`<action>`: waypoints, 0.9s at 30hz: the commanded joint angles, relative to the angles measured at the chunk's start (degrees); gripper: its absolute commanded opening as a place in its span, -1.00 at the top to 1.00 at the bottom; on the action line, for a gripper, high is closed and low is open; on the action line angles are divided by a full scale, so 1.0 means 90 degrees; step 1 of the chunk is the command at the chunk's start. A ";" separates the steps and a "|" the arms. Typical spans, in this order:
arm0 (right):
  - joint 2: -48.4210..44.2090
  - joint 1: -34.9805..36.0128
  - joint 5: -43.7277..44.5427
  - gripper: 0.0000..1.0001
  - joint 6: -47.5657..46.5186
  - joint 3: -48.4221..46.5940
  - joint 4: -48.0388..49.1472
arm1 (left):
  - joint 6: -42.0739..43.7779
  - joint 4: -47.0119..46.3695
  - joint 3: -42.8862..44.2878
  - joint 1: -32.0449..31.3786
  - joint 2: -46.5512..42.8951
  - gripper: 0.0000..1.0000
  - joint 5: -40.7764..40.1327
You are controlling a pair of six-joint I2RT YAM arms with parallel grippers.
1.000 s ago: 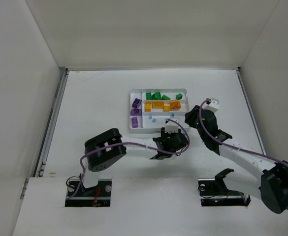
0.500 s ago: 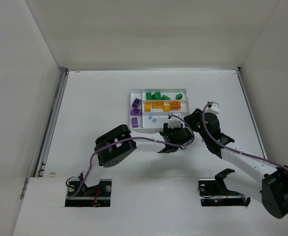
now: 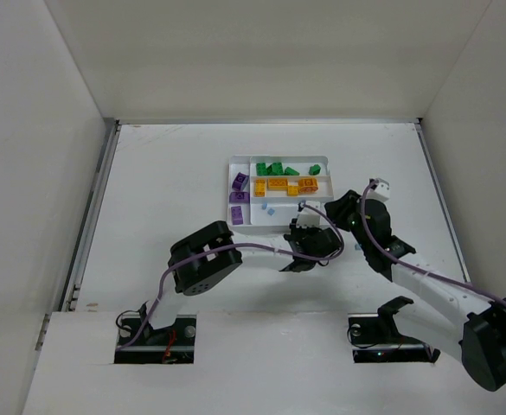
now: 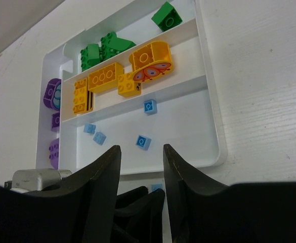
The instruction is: Sort the legos into containers by color
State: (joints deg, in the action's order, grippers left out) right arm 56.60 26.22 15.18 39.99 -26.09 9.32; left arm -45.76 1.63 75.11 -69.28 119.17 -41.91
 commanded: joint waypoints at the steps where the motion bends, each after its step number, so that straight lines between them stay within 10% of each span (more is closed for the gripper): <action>1: -0.0107 -0.0047 -0.0036 0.11 0.0059 -0.0002 0.0292 | -0.0551 0.0737 -0.0162 -0.0149 0.0205 0.48 -0.0099; 14: -0.0380 -0.0155 -0.0046 0.11 0.0088 0.0076 0.0244 | -0.0531 0.0708 -0.0211 -0.0383 0.0313 0.44 -0.0177; 27: -0.0409 -0.0164 -0.0056 0.10 0.0059 0.0086 0.0244 | -0.0414 0.0688 -0.0659 -0.0529 -0.0388 0.86 -0.0557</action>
State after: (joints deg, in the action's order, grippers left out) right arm 54.02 24.82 14.59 40.56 -25.32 9.43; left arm -45.74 0.36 72.82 -72.62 118.65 -45.78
